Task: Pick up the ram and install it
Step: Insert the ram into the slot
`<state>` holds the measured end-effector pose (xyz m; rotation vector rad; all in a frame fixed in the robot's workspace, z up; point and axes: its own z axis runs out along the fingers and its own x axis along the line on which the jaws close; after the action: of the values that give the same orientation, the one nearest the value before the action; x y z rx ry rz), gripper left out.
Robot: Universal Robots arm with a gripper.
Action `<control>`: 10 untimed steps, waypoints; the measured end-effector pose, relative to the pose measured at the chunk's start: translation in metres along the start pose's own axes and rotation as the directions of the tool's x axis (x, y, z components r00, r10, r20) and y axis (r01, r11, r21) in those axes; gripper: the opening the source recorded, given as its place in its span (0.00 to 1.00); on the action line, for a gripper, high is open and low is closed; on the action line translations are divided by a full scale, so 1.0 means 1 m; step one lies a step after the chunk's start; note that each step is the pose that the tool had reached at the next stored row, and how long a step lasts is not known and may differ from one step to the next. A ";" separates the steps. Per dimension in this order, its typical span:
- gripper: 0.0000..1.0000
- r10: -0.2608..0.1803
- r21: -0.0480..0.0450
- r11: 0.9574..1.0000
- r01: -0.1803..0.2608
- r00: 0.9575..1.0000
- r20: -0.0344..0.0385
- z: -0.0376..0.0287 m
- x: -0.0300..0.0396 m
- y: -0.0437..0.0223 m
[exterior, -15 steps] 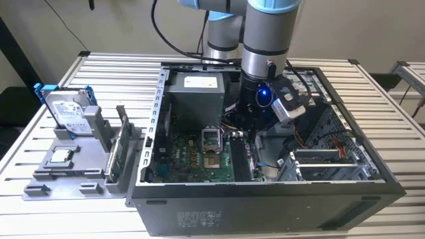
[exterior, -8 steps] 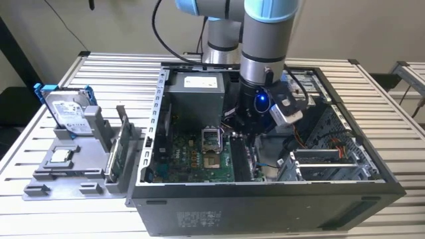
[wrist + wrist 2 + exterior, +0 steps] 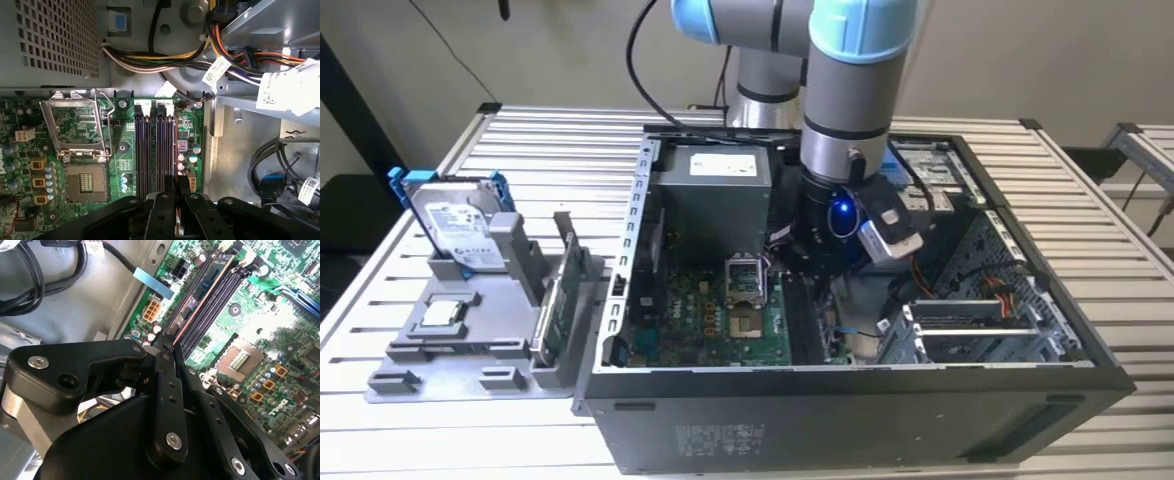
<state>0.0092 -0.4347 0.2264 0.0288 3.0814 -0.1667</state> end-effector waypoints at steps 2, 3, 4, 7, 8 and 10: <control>0.14 0.000 0.000 1.000 0.000 1.000 0.000 0.0014 0.0001 -0.0002; 0.14 0.000 0.000 1.000 0.000 1.000 0.000 0.0019 0.0001 -0.0002; 0.14 0.000 0.000 1.000 0.000 1.000 0.000 0.0020 0.0001 -0.0002; 0.14 0.000 0.000 1.000 0.000 1.000 0.000 0.0025 0.0001 -0.0016; 0.14 0.000 0.000 1.000 0.000 1.000 0.000 0.0026 0.0001 -0.0026; 0.14 0.000 0.000 1.000 0.000 1.000 0.000 0.0027 0.0002 -0.0041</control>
<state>0.0090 -0.4390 0.2241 0.0288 3.0815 -0.1670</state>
